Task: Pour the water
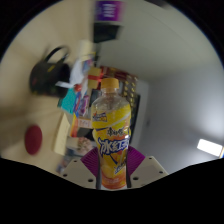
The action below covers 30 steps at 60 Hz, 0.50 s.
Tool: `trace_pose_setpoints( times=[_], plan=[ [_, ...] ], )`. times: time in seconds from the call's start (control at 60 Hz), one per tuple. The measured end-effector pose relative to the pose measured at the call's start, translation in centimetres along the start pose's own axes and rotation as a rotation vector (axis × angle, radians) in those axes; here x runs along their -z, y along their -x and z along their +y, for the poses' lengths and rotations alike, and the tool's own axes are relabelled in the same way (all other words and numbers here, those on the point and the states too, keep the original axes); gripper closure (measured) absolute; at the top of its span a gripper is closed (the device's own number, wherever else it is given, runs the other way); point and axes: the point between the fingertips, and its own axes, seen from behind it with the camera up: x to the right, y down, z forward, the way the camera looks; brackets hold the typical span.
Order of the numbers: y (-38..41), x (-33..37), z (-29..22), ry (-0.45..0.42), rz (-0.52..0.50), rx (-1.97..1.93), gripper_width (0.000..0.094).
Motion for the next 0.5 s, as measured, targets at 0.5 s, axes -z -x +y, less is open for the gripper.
trace_pose_setpoints(
  times=[0.5],
  plan=[
    [-2.0,-2.4,-4.6,-0.205,0.036,0.725,0.0603]
  ],
)
